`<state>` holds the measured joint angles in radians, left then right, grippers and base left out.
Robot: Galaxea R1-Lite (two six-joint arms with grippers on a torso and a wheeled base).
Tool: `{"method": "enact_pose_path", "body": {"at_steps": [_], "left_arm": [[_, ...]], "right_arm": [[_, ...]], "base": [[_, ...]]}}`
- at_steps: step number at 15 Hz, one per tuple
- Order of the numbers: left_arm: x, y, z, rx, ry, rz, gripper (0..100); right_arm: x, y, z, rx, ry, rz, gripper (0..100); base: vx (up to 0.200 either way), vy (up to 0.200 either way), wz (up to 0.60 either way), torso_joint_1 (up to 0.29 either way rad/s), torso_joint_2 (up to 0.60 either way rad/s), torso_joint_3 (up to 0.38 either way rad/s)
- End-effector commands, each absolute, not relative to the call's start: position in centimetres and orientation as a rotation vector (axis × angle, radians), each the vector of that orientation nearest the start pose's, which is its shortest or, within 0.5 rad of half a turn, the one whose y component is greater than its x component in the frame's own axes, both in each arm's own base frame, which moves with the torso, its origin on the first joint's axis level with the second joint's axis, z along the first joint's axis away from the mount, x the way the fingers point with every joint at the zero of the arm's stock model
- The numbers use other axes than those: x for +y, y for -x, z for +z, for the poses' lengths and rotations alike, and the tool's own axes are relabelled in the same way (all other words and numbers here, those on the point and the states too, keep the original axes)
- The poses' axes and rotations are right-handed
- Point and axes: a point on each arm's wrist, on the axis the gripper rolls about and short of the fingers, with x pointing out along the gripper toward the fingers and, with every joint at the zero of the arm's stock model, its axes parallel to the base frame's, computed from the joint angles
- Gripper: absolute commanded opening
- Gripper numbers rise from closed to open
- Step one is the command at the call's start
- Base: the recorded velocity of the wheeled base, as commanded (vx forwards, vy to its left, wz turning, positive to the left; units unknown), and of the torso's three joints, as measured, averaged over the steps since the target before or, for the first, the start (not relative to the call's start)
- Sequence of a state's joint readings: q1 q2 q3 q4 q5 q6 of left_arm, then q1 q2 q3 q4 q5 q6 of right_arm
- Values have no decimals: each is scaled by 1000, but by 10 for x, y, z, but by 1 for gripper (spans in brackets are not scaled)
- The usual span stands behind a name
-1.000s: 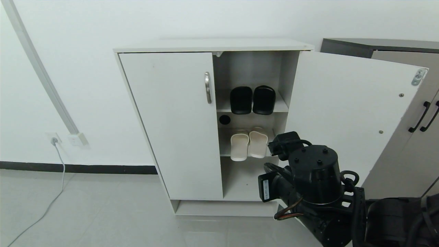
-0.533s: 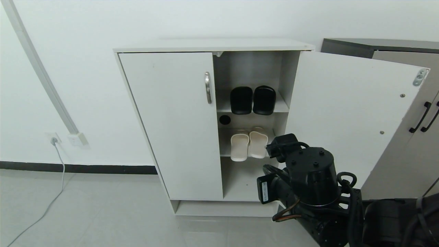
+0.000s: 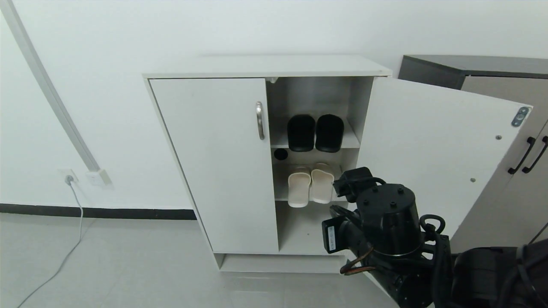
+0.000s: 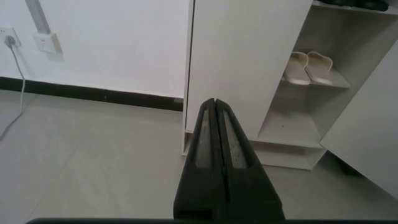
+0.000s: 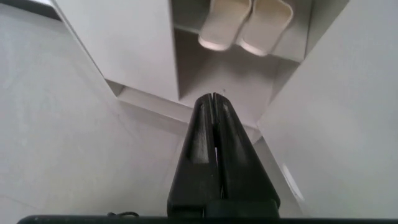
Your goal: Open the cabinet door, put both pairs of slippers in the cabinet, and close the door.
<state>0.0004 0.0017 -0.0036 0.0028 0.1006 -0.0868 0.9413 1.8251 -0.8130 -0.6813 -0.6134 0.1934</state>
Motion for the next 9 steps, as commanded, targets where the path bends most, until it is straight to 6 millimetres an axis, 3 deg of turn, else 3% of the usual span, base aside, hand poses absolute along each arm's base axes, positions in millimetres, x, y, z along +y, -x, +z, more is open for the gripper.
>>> {"method": "enact_pose_path", "body": {"at_steps": [1, 9], "left_arm": [[2, 23, 76, -1, 87, 103, 0], [2, 23, 76, -1, 87, 103, 0]], "right_arm": [[255, -202, 150, 268, 44, 299, 0], [255, -203, 149, 269, 48, 292, 0]], "base": [[0, 0, 0, 32, -505, -364], [0, 0, 0, 120, -469, -344]]}}
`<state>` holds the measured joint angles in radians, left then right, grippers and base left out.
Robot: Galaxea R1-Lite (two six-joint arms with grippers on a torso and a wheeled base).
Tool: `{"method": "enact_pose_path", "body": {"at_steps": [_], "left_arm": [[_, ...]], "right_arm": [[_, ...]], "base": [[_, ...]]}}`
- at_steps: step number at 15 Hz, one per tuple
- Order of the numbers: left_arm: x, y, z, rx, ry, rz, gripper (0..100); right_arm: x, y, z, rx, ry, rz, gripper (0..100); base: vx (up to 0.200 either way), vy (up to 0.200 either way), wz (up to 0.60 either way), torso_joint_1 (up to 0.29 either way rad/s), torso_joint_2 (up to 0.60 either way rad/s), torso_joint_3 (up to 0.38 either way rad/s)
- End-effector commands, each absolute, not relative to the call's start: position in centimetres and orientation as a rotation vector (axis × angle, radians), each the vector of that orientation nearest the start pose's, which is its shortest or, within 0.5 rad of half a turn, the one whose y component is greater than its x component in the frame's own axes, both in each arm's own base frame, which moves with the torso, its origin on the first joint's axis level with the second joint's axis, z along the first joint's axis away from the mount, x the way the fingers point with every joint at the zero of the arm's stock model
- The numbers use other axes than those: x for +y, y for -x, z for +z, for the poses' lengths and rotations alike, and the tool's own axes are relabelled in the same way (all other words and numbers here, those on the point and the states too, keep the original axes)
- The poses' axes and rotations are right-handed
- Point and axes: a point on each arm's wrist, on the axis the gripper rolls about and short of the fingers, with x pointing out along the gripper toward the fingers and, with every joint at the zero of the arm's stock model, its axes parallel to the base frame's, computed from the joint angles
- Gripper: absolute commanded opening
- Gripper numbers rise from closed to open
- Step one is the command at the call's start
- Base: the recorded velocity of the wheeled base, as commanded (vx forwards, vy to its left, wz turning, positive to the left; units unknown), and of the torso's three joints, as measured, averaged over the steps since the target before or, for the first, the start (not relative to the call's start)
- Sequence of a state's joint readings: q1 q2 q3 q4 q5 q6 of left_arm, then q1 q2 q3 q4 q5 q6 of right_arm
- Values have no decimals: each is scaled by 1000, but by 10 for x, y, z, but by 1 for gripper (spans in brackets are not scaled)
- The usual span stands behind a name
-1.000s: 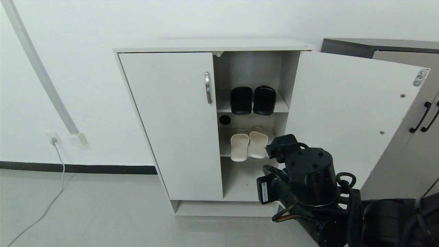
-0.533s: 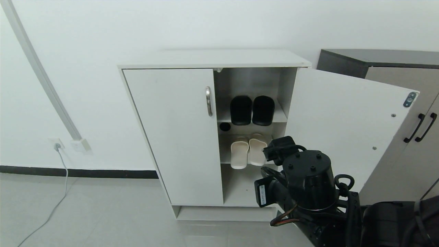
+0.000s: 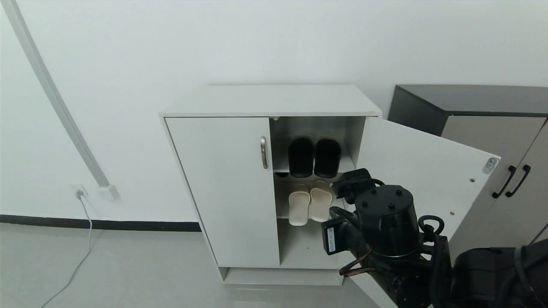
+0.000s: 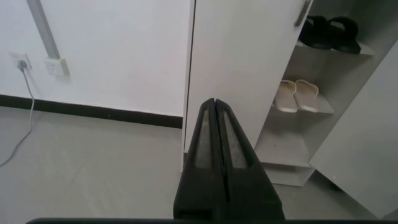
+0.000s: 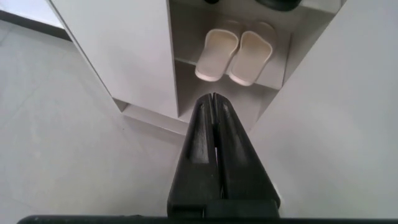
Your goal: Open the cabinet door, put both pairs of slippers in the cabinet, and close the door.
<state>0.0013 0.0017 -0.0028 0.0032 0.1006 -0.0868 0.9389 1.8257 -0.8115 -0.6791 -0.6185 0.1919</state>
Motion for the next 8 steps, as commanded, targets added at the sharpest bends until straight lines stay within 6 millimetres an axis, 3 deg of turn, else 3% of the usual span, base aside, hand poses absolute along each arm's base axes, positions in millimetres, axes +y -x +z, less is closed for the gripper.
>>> {"method": "enact_pose_path", "body": {"at_steps": [1, 8], "left_arm": [[2, 23, 76, -3, 87, 103, 0], [2, 23, 76, -3, 87, 103, 0]], "right_arm": [[254, -204, 149, 269, 47, 289, 0], [253, -205, 150, 268, 48, 284, 0]], "base": [[0, 0, 0, 154, -476, -320], [0, 0, 0, 182, -497, -316]]}}
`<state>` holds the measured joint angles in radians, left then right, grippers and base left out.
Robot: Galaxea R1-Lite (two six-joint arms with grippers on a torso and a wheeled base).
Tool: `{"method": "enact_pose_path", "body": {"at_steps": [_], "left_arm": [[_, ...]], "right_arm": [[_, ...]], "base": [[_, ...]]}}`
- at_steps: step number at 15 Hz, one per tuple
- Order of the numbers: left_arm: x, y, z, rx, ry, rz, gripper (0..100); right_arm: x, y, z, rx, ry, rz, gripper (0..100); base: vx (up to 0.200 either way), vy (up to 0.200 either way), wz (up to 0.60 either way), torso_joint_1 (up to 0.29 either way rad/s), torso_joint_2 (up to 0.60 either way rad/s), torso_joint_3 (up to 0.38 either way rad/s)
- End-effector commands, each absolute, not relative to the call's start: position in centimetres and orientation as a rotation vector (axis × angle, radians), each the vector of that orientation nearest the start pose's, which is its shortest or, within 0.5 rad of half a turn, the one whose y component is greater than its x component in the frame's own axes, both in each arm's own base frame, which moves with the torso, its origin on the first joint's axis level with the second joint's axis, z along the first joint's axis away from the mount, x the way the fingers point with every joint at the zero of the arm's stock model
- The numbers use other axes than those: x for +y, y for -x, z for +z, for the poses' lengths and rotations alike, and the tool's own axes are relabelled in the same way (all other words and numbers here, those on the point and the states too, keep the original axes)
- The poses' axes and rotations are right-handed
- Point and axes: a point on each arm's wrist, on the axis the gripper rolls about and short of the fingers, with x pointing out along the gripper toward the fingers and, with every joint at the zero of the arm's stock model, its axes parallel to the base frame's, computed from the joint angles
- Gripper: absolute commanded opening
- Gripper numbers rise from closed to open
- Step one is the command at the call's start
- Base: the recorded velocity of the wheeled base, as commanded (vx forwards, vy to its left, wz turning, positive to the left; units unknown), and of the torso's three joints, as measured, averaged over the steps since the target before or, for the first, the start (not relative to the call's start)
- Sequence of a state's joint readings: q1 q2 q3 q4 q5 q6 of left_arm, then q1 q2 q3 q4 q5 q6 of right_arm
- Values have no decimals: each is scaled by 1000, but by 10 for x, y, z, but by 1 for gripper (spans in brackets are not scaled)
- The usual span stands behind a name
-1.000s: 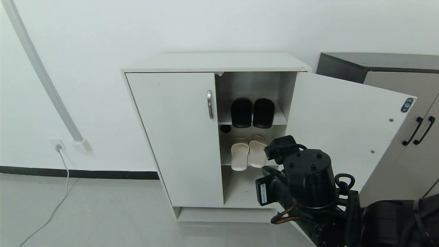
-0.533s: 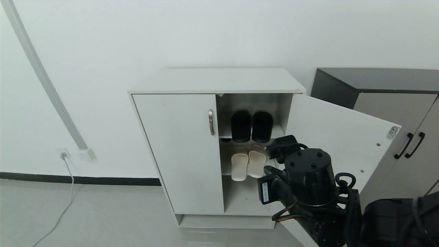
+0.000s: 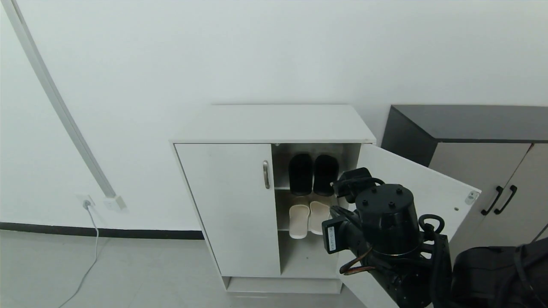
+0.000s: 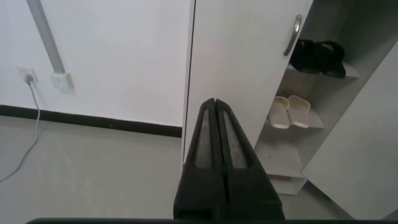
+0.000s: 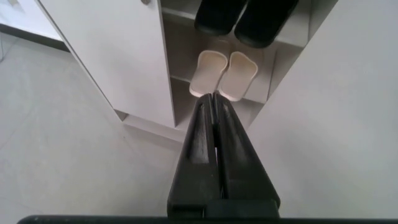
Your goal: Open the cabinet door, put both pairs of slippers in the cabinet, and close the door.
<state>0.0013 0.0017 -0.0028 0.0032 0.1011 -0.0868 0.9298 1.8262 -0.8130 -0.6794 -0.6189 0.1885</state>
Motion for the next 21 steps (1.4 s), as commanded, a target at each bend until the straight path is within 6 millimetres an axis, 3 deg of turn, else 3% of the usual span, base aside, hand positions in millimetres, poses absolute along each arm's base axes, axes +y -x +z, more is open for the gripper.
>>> {"method": "enact_pose_path", "body": {"at_steps": [1, 15, 21], "left_arm": [[2, 23, 76, -3, 87, 103, 0], [2, 23, 76, -3, 87, 103, 0], [2, 23, 76, -3, 87, 103, 0]], "right_arm": [[253, -205, 150, 267, 49, 282, 0], [249, -205, 148, 274, 57, 276, 0], [248, -205, 146, 280, 68, 282, 0]], "base": [[0, 0, 0, 207, -515, -325], [0, 0, 0, 237, -538, -305], [0, 0, 0, 22, -47, -24]]}}
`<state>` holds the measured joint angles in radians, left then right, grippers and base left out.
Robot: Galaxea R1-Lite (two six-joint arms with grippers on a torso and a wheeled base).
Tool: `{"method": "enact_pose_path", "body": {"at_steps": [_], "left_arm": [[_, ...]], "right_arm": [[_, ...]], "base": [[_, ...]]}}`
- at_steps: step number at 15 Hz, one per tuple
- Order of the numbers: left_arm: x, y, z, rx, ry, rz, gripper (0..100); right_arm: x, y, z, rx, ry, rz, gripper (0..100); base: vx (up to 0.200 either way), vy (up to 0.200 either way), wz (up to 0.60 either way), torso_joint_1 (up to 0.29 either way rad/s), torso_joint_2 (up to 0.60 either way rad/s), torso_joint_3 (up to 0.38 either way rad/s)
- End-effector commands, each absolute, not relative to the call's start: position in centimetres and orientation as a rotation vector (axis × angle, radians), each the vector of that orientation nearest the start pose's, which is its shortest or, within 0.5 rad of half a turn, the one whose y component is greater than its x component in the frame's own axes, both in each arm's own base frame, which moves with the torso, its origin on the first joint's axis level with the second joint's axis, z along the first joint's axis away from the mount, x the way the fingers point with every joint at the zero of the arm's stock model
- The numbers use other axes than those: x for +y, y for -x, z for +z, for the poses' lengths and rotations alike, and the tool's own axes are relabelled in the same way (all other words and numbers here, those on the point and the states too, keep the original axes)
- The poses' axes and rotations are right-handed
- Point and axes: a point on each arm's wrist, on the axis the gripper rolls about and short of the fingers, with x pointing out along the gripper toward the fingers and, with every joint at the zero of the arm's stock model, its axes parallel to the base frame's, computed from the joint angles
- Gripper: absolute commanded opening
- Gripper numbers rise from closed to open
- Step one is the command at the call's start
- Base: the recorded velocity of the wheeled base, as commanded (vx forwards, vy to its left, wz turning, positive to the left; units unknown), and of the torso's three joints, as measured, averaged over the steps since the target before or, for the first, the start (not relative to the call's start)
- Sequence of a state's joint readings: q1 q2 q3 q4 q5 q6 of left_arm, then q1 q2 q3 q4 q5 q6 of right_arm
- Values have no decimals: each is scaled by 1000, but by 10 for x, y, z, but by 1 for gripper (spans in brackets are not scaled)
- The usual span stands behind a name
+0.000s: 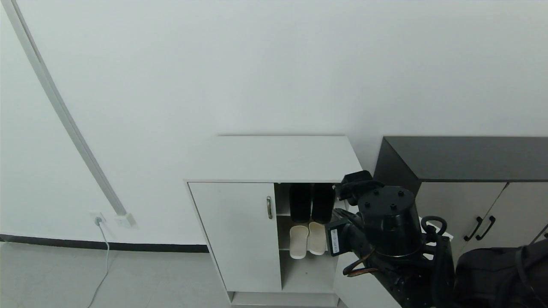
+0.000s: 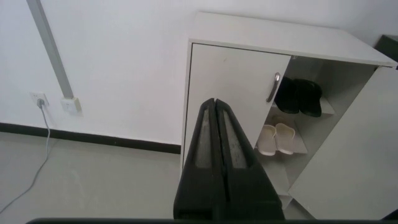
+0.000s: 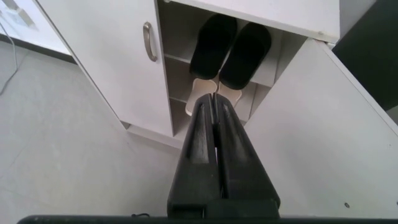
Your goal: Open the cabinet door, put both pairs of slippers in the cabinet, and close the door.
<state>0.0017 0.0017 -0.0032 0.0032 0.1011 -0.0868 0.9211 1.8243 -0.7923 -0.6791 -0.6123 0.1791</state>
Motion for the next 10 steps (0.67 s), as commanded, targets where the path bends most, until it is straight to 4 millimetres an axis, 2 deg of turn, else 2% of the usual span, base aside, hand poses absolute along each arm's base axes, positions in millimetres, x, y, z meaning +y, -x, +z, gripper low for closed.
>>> {"method": "enact_pose_path", "body": {"at_steps": [1, 2, 9, 10], "left_arm": [[2, 23, 76, -3, 87, 103, 0], [2, 23, 76, -1, 87, 103, 0], [2, 23, 76, -1, 87, 103, 0], [2, 23, 76, -3, 87, 103, 0]], "right_arm": [[249, -204, 145, 281, 69, 283, 0], [249, -203, 145, 281, 68, 288, 0], [248, -202, 146, 282, 67, 297, 0], [248, -203, 145, 283, 68, 295, 0]], "base": [[0, 0, 0, 0, 0, 0], [0, 0, 0, 0, 0, 0], [0, 0, -600, 7, 0, 2], [0, 0, 0, 0, 0, 0]]}}
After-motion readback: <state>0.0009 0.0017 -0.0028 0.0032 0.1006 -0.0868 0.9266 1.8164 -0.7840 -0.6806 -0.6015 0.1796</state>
